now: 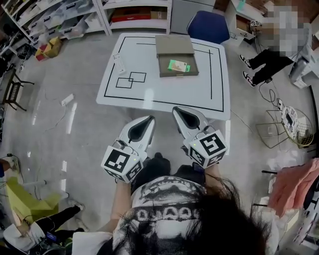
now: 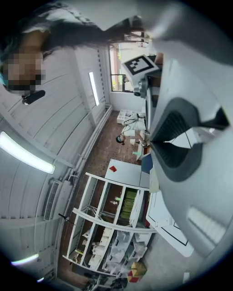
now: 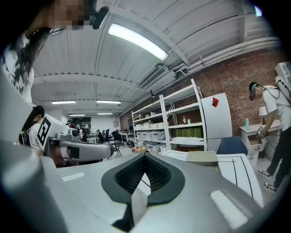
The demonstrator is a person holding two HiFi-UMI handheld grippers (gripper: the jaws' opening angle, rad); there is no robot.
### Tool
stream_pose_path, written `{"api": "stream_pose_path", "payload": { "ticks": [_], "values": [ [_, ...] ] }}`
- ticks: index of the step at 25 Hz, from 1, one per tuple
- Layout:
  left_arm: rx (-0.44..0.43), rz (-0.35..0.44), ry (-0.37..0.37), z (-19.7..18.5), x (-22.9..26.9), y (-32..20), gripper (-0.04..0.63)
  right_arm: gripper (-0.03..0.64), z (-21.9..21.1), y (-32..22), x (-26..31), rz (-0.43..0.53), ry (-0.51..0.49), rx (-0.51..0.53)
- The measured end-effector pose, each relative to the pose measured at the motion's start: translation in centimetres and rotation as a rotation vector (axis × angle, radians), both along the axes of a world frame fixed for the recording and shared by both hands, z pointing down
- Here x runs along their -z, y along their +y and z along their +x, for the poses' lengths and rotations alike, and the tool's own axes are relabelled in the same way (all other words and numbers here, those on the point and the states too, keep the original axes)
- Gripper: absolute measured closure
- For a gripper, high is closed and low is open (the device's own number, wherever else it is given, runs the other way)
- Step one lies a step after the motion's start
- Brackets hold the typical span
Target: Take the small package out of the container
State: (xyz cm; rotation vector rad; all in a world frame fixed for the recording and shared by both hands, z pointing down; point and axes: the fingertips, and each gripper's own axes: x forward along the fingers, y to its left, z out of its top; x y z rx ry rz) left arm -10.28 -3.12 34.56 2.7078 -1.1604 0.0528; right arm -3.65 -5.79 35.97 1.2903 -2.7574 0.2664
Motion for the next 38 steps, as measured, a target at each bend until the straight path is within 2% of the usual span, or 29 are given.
{"api": "stream_pose_path", "payload": {
  "ticks": [11,15,22,30,38],
  "values": [
    [-0.069,-0.025,0.034,-2.4,-1.3,-1.5,0.595,0.614,-2.8,-1.2,-0.9,-0.033,0.07,-0.037],
    [-0.097,-0.035,0.06,-1.9,-1.6,-1.9,0.595,0.614,-2.3,-1.6,-1.6,-0.052,0.079,-0.044],
    [-0.105,-0.046,0.038,-0.8,-2.3,-4.0,0.595,0.614,-0.8,-3.7,-2.7,-0.069,0.075,-0.068],
    [-0.096,-0.03,0.005,0.8,-2.4,-9.3,0.595,0.614,1.6,-9.6,-3.3,-0.067,0.062,-0.082],
    [-0.069,-0.005,-0.013,2.4,-2.1,-16.5,0.595,0.609,4.0,-17.9,-4.1,-0.073,0.061,-0.065]
  ]
}}
